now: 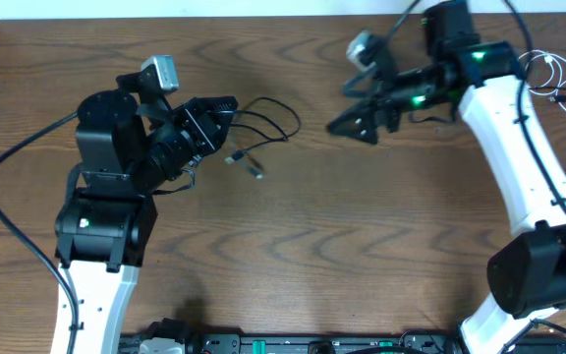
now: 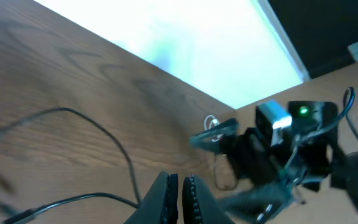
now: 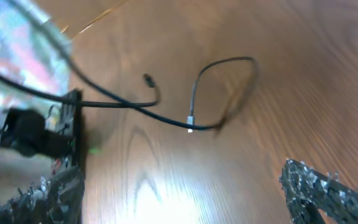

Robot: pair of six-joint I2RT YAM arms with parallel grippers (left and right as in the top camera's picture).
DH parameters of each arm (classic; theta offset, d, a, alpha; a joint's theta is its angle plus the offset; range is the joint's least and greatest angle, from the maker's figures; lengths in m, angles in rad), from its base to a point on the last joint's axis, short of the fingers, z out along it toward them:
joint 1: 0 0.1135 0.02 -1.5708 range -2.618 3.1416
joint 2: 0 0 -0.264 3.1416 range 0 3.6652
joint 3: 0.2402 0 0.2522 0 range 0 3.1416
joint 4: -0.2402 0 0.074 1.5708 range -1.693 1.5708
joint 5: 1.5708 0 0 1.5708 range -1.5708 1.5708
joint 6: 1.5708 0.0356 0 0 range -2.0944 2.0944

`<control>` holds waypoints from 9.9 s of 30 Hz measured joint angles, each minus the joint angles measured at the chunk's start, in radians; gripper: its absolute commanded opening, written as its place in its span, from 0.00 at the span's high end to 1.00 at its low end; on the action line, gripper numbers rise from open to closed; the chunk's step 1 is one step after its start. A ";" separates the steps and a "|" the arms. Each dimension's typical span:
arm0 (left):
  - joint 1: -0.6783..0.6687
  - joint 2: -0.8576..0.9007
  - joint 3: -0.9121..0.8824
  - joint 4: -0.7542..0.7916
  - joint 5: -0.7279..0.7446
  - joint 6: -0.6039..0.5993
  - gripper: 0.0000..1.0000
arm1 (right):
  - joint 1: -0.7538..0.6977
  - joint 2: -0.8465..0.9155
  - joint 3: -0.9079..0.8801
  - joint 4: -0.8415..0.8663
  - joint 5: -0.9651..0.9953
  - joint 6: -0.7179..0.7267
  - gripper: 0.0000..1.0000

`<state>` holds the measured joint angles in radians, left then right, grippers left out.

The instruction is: Untangle cables

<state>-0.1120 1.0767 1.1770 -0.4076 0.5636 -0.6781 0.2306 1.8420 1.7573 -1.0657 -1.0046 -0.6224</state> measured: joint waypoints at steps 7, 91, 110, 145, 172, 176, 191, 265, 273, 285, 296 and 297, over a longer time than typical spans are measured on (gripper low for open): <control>0.000 -0.002 0.000 0.025 0.012 -0.062 0.92 | 0.135 0.000 0.000 0.026 -0.029 -0.084 0.12; -0.100 0.141 0.000 -0.459 0.290 0.845 0.21 | -0.545 -0.294 0.101 0.442 0.471 1.155 0.99; -0.100 0.141 0.000 -0.429 0.283 0.859 0.21 | -1.034 -0.304 0.409 0.371 0.559 1.365 0.99; -0.100 0.141 0.000 -0.414 0.275 0.859 0.21 | -0.873 0.229 0.360 0.008 0.574 1.116 0.38; -0.100 0.142 0.000 -0.398 0.120 0.863 0.01 | -0.288 -0.092 0.361 -0.588 0.503 0.649 0.01; -0.100 0.145 0.000 -0.399 0.117 0.863 0.01 | -0.246 -0.150 0.361 -0.611 0.509 0.639 0.01; -0.100 0.145 0.000 -0.398 0.117 0.863 0.01 | -0.201 -0.175 0.361 -0.629 0.571 0.628 0.01; -0.100 0.146 0.000 -0.397 0.114 0.863 0.01 | -0.199 -1.828 -1.749 0.995 0.983 0.656 0.01; -0.100 0.146 0.000 -0.397 0.114 0.863 0.01 | -0.199 -1.828 -1.749 0.995 0.983 0.656 0.01; -0.100 0.136 -0.010 -0.360 -0.002 0.862 0.01 | -0.199 -1.827 -1.749 0.995 0.983 0.657 0.01; -0.081 -0.338 -0.480 0.317 -0.250 0.859 0.01 | -0.199 -1.827 -1.749 0.995 0.983 0.657 0.01; -0.072 -0.394 -0.541 0.381 -0.269 0.858 0.01 | -0.199 -1.828 -1.749 0.994 0.983 0.657 0.01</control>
<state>-0.1837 0.6830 0.6361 -0.0265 0.2943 0.1802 0.0319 0.0143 0.0086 -0.0715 -0.0216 0.0341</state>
